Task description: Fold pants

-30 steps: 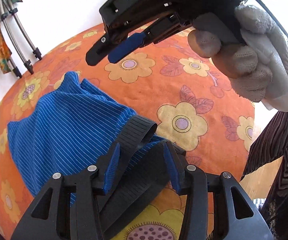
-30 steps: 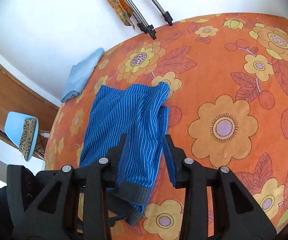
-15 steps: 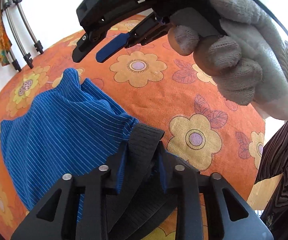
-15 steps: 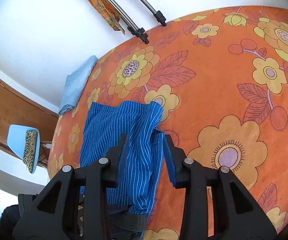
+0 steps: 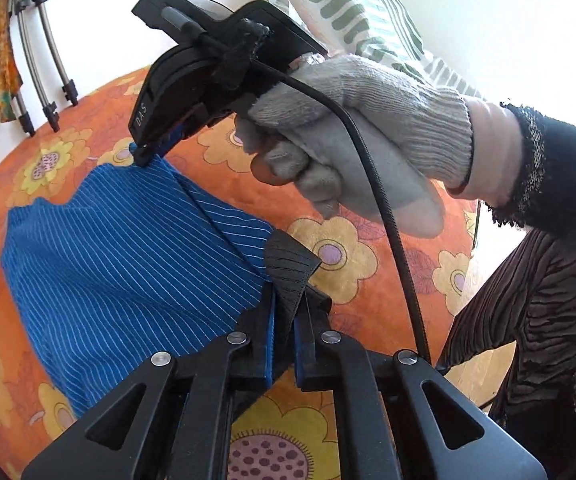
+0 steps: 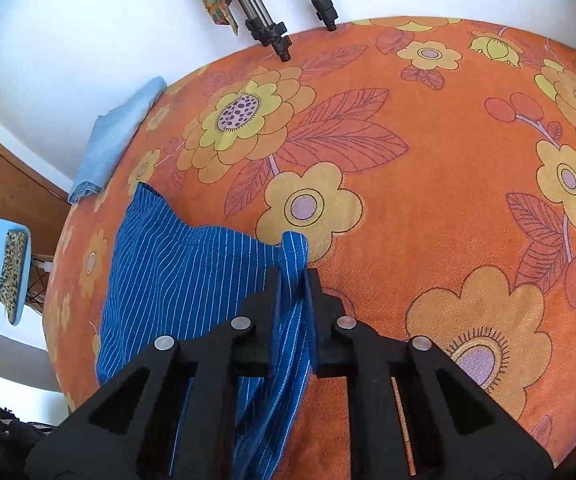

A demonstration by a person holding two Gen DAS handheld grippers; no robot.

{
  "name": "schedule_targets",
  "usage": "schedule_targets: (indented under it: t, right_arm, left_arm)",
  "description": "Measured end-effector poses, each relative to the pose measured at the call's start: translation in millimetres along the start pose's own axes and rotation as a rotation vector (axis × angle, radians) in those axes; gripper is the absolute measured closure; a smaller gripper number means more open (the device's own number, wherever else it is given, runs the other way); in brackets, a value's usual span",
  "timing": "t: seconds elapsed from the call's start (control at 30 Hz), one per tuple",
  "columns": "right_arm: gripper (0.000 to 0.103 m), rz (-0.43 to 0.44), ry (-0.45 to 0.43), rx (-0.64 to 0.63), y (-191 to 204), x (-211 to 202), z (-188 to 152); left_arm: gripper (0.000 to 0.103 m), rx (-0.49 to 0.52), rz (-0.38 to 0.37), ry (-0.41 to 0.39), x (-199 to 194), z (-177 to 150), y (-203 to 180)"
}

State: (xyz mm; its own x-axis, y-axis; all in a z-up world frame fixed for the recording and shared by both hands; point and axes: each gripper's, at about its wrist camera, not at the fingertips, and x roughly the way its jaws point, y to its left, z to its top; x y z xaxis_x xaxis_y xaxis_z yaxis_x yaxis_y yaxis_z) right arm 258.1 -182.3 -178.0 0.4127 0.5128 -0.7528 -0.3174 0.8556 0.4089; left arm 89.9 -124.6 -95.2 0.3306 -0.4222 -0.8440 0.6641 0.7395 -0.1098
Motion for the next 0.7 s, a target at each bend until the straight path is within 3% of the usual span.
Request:
schedule_targets:
  t: [0.03, 0.13, 0.2, 0.23, 0.27, 0.33, 0.43, 0.57, 0.7]
  right_arm:
    - [0.092, -0.009, 0.001, -0.01, 0, 0, -1]
    - [0.089, -0.037, -0.005, -0.018, -1, -4, -2]
    - [0.068, -0.029, -0.007, 0.014, -6, -14, -4]
    - [0.057, -0.014, -0.017, 0.031, -8, -21, -6]
    - [0.056, -0.005, -0.022, 0.042, -10, -28, -10]
    - [0.056, 0.023, -0.012, 0.043, -7, -41, -18]
    - [0.056, 0.027, -0.006, 0.027, 3, -55, -36]
    - [0.056, 0.056, -0.017, -0.027, 25, -66, -63]
    - [0.058, 0.098, -0.011, -0.124, 53, -72, -88]
  left_arm:
    - [0.097, -0.01, -0.006, 0.022, 3, -3, -2]
    - [0.083, -0.065, 0.015, 0.065, 4, -7, 1]
    - [0.081, -0.108, 0.005, 0.028, -12, -9, 9]
    - [0.071, -0.122, 0.015, 0.005, -24, -11, 13]
    - [0.058, -0.138, 0.026, -0.023, -36, -14, 17]
    - [0.05, -0.194, 0.047, -0.088, -63, -22, 31]
    - [0.05, -0.298, 0.138, -0.123, -84, -36, 65]
    - [0.051, -0.409, 0.219, -0.128, -81, -49, 106]
    - [0.052, -0.439, 0.177, -0.101, -64, -54, 118]
